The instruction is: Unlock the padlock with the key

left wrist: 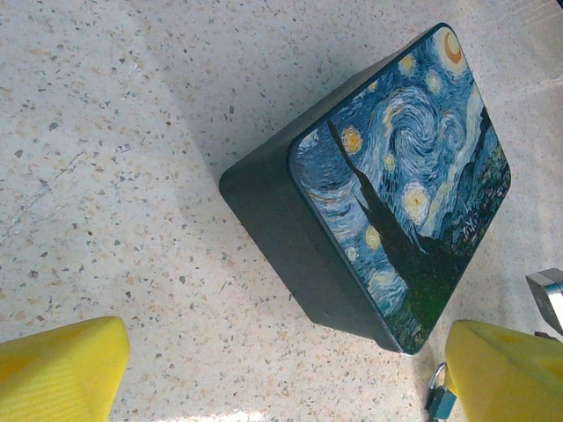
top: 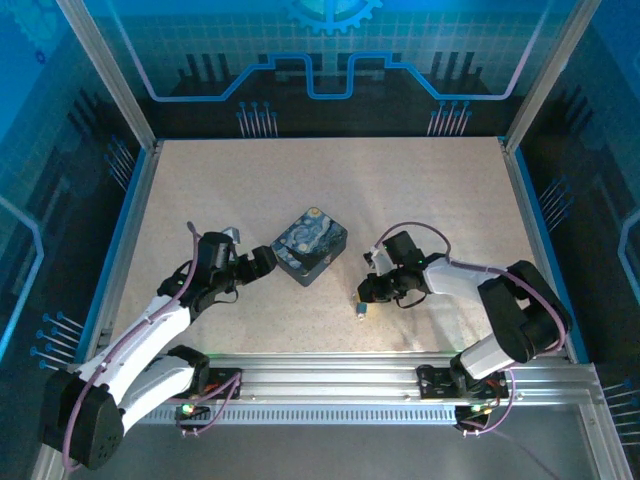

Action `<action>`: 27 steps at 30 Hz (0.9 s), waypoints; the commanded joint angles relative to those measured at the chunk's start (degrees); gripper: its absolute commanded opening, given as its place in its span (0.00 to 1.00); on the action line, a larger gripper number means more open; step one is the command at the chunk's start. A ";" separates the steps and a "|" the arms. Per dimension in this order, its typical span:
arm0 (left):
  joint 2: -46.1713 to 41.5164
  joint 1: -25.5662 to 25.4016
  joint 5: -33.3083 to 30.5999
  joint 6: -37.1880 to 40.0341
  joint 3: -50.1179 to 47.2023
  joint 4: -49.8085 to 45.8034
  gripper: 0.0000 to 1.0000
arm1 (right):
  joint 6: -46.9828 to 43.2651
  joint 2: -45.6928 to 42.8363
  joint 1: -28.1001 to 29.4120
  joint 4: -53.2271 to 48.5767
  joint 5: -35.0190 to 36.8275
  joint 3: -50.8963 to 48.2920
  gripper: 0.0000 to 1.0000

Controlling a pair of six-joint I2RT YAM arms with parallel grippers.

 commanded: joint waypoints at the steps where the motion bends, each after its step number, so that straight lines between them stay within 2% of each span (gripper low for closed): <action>1: -0.39 0.71 -0.12 0.83 -0.83 -0.93 0.94 | 0.46 0.78 0.75 1.18 -1.65 -0.83 0.10; 7: -0.34 0.83 -0.13 0.57 -0.66 -0.84 0.94 | 0.30 1.15 0.80 1.11 -1.40 -0.81 0.13; 16: -0.37 1.09 -0.31 1.20 0.81 -1.90 0.95 | 0.26 -0.82 0.76 -0.04 0.29 -0.31 0.23; 21: -0.59 1.62 -0.21 1.76 2.23 -2.24 0.95 | -0.67 -5.20 0.34 -2.82 2.93 0.48 0.26; 27: -1.24 3.89 -1.54 5.54 3.70 -2.51 0.96 | -4.11 -13.34 -2.94 -7.04 8.84 1.71 0.39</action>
